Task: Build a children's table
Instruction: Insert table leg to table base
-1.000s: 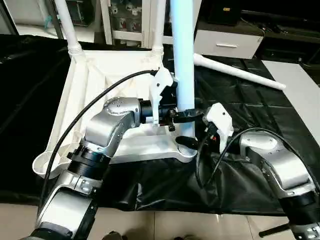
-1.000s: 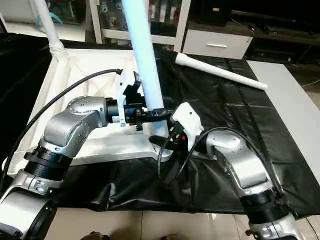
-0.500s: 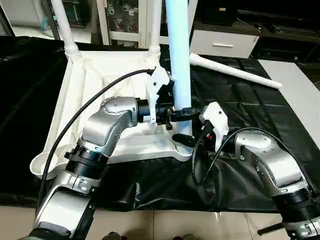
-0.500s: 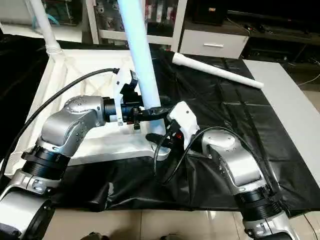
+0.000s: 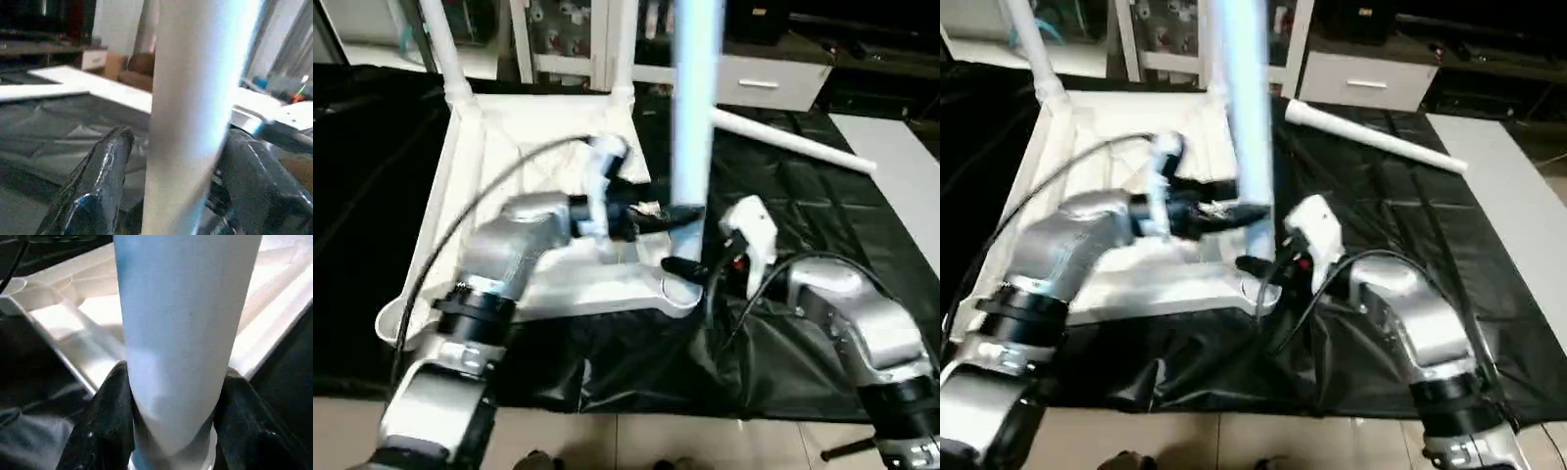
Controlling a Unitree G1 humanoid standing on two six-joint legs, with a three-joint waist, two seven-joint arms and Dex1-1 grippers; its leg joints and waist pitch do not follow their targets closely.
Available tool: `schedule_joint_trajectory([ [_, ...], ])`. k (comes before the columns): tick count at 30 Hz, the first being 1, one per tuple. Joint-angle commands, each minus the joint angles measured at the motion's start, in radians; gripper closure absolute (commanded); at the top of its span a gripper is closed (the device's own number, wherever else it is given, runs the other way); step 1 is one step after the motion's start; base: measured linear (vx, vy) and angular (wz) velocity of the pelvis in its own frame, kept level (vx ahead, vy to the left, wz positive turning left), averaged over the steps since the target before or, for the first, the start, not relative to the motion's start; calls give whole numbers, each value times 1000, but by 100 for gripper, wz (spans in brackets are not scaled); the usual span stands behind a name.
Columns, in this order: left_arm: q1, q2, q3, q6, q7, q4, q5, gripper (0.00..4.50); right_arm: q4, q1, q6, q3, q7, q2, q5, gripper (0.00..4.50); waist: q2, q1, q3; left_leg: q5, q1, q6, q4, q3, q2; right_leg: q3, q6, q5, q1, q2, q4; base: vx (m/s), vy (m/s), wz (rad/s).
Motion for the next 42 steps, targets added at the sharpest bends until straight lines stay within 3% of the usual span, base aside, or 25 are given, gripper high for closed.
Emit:
schedule_joint_trajectory([
  [1,17,11,19,2,-49,-24,-39,100,-24,-5,22,-45,-3,-11,36,264,9,5,-71,-111,20,69,-67,-21,54,42,-293,-41,51,-57,-55,0,0,0],
  [5,34,47,13,12,-108,-40,-51,99,-20,-9,37,-72,-8,-9,61,264,8,4,-69,-127,21,51,-70,-22,54,43,-275,-81,49,-56,-58,0,0,0],
  [7,68,129,-93,-40,-180,-50,44,99,-20,-14,60,-91,0,-13,86,264,8,6,-69,-126,22,52,-73,-25,56,43,-257,-96,49,-58,-60,0,0,0],
  [8,92,189,-188,-93,-216,-47,140,99,-21,-18,80,-102,13,-18,108,264,9,3,-68,-124,21,54,-75,-26,56,44,-240,-103,47,-55,-60,0,0,0],
  [10,98,203,-211,-107,-223,-46,164,99,-21,-19,86,-104,17,-19,114,264,12,0,-69,-124,23,48,-75,-25,57,44,-228,-110,45,-55,-60,0,0,0],
  [11,123,242,-295,-166,-240,-34,251,99,-18,-23,126,-107,60,-40,146,264,13,0,-69,-123,25,45,-75,-25,58,44,-227,-107,45,-55,-61,0,0,0],
  [12,137,243,-307,-172,-248,-35,259,99,-19,-22,144,-105,84,-55,160,264,14,-1,-68,-124,25,39,-76,-24,59,44,-228,-99,44,-55,-58,0,0,0],
  [16,143,213,-291,-171,-213,-28,253,99,-16,-19,152,-103,101,-73,164,264,11,9,-69,-119,25,28,-73,-19,58,44,-271,-57,45,-60,-54,0,0,0],
  [21,123,191,-304,-248,-122,64,322,99,-23,-21,160,-104,91,-80,167,264,7,9,-67,-153,23,20,-73,-22,56,45,-242,-133,45,-61,-63,0,0,0],
  [26,113,199,-320,-271,-104,121,375,99,-29,-22,154,-100,75,-67,160,264,7,4,-72,-107,22,38,-70,-23,56,44,-250,-65,46,-60,-55,0,0,0],
  [31,117,216,-328,-220,-125,111,377,141,-33,-15,145,-93,70,-65,151,264,11,6,-69,-115,22,42,-71,-21,56,43,-268,-60,45,-60,-55,0,0,0],
  [36,135,230,-322,-197,-120,75,394,179,-25,-19,129,-91,47,-48,144,264,12,2,-66,-153,23,17,-75,-24,57,44,-256,-118,43,-61,-60,0,0,0],
  [42,158,228,-304,-179,-75,52,396,226,-9,-21,111,-72,26,-17,129,264,14,3,-67,-130,22,24,-74,-23,57,43,-267,-71,44,-59,-55,0,0,0],
])
